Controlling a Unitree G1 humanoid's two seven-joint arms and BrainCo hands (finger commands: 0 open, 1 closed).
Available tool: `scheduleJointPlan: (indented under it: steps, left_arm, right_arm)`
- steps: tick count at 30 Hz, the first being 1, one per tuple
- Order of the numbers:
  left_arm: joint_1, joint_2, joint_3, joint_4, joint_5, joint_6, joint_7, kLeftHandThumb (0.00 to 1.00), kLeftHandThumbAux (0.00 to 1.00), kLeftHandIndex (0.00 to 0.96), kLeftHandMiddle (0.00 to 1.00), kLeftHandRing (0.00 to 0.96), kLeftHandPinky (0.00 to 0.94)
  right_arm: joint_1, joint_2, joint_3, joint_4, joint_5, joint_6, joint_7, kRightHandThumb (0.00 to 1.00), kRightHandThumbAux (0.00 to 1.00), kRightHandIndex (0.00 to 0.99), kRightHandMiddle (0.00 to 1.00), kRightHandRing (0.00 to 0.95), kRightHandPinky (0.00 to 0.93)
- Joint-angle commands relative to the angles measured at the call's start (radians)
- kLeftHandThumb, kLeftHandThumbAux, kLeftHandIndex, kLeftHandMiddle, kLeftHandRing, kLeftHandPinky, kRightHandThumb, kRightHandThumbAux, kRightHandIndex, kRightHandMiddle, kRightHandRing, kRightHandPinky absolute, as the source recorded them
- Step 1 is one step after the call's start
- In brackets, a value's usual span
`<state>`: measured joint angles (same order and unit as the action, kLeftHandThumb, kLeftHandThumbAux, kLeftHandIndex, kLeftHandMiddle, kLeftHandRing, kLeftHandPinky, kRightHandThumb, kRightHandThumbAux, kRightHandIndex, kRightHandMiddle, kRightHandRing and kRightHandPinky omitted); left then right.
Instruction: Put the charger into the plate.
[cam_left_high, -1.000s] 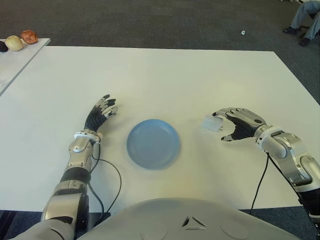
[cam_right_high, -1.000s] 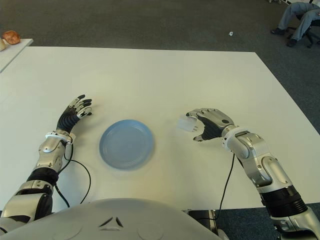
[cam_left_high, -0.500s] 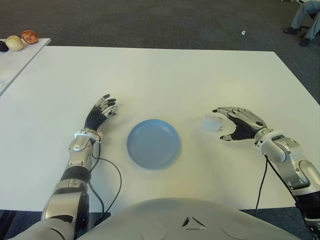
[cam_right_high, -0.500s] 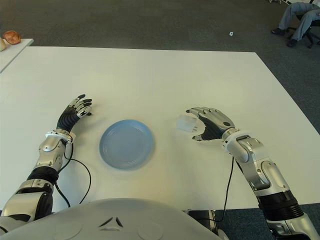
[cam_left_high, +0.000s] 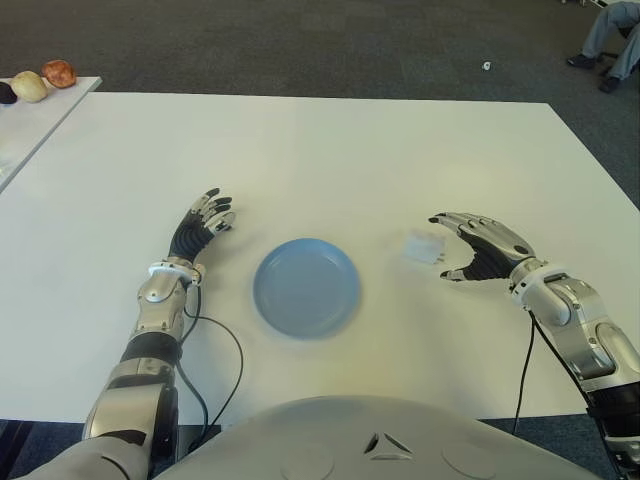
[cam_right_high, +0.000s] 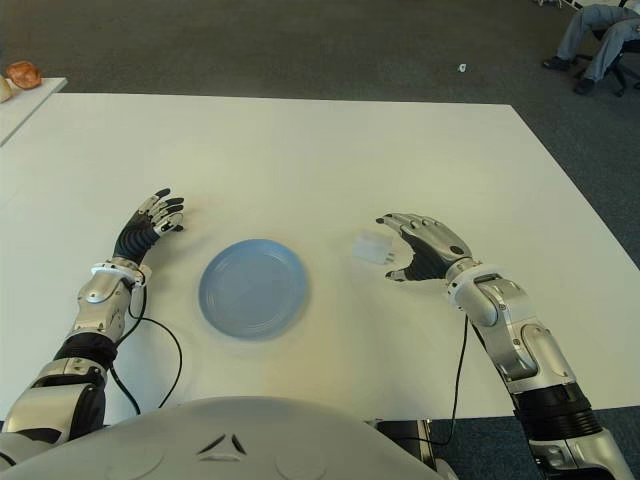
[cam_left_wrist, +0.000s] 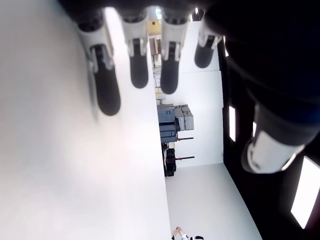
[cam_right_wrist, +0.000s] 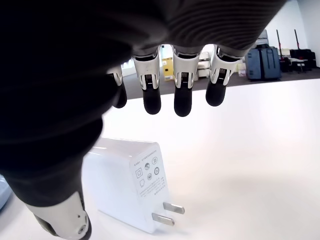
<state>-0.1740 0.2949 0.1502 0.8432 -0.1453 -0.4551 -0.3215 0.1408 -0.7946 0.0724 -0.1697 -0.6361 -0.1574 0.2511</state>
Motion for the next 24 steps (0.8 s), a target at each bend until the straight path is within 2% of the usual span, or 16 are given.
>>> scheduleJointPlan:
  steps: [1,10,18,24]
  left_arm:
    - [0.033,-0.009,-0.013,0.033,0.02,0.053,-0.007,0.0,0.62,0.098,0.197,0.163,0.103]
    - [0.033,-0.009,-0.015,0.033,0.022,0.054,-0.005,0.0,0.624,0.107,0.203,0.167,0.112]
    - [0.033,-0.011,-0.014,0.035,0.021,0.051,-0.001,0.0,0.633,0.117,0.211,0.176,0.122]
    - [0.032,-0.014,-0.012,0.034,0.018,0.054,-0.001,0.0,0.639,0.114,0.207,0.174,0.128]
  right_arm:
    - [-0.002,0.01,-0.006,0.014,-0.004,-0.007,-0.009,0.0,0.766,0.08,0.114,0.097,0.106]
    - [-0.006,0.026,-0.009,0.017,-0.007,-0.006,-0.022,0.0,0.7,0.049,0.122,0.115,0.125]
    - [-0.024,0.053,-0.007,0.055,-0.014,-0.045,-0.094,0.0,0.655,0.019,0.114,0.116,0.133]
    - [-0.048,0.089,-0.003,0.095,-0.017,-0.042,-0.147,0.0,0.621,0.017,0.098,0.107,0.136]
